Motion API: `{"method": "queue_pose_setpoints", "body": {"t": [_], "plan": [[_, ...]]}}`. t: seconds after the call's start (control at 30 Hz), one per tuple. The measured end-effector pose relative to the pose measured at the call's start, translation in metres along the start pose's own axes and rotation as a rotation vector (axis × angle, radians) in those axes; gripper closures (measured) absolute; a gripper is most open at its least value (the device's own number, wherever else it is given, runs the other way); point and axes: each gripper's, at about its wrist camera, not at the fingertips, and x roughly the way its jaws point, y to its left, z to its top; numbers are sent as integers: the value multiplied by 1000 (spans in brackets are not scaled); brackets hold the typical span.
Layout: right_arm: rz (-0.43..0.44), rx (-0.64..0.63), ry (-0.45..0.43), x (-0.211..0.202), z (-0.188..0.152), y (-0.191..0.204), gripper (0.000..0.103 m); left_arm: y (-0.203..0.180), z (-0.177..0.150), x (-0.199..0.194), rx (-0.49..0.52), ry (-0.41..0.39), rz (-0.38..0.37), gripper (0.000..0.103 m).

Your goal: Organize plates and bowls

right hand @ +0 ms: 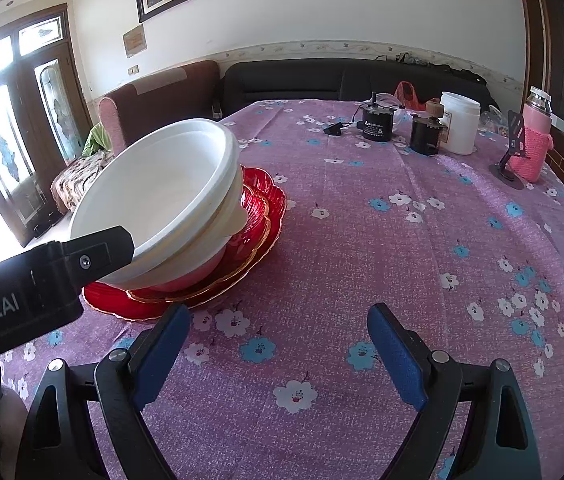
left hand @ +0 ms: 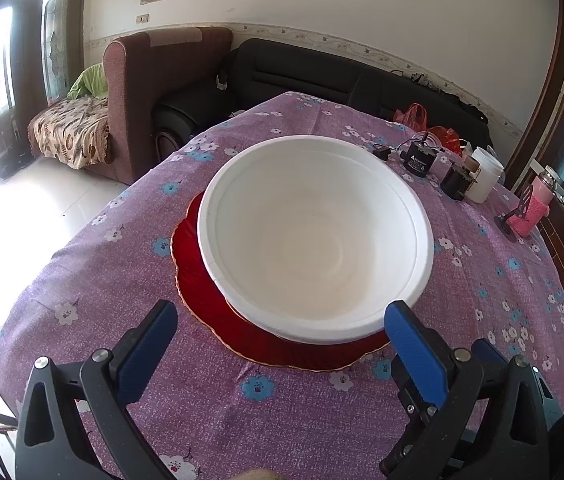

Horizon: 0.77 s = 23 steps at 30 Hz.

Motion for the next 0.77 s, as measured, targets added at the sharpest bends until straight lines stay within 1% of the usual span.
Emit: {"method": "queue_pose_setpoints", "body": {"t": [0.4,0.5,0.63,0.77], "plan": [[26,-42,-6,-2,-4,11,10,2,-1,0,-20,-5,22,0],[33,-43,-4,-2,-5,11,10,3,-1,1,-27,1,28,0],[41,-41,-6,-3,-5,11,10,5,-1,-2,-39,-9,57,0],[46,-32,-10,-5,-5,7,10,0,-1,-5,-28,-11,59,0]]}}
